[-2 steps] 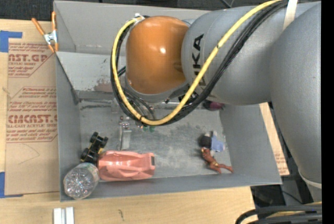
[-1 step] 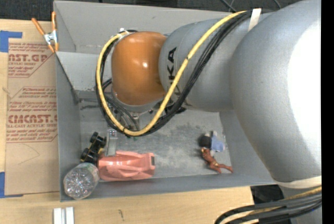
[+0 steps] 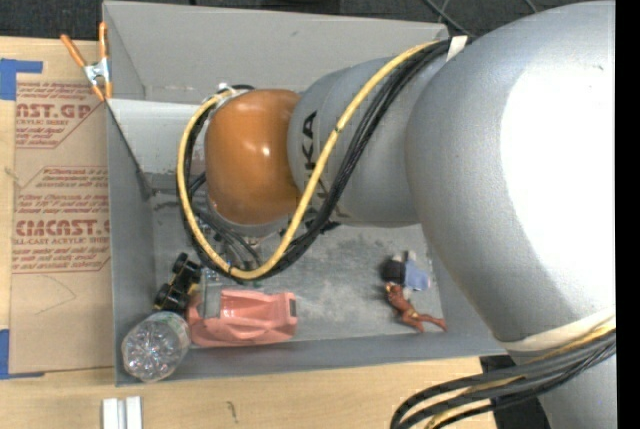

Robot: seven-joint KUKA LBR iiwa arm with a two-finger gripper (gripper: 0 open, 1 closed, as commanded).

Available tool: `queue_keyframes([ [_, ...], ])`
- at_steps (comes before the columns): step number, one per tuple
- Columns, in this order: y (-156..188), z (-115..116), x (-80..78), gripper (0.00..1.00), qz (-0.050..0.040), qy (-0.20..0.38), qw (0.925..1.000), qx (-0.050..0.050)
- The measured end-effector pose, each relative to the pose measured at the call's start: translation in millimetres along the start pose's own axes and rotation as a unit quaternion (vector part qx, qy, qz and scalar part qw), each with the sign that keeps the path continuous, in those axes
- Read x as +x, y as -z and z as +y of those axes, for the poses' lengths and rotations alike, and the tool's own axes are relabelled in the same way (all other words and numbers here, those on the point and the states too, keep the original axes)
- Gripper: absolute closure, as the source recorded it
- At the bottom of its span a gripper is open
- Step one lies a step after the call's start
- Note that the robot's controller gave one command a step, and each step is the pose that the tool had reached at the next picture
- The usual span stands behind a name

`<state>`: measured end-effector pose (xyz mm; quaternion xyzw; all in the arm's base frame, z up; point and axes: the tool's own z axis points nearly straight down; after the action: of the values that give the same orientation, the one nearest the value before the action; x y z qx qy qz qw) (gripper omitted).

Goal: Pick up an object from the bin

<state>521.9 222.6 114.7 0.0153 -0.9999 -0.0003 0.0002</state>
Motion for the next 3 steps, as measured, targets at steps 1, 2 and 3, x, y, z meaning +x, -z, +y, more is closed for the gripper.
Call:
queue_keyframes([
  [1,-25.2,12.4,-1.6,0.00,-0.0020,-0.009,1.0000,-0.001],
  [2,-30.2,14.4,0.1,0.00,-0.0008,-0.013,0.9999,-0.001],
  [3,-33.6,11.5,1.2,0.00,-0.0024,0.003,1.0000,-0.002],
])
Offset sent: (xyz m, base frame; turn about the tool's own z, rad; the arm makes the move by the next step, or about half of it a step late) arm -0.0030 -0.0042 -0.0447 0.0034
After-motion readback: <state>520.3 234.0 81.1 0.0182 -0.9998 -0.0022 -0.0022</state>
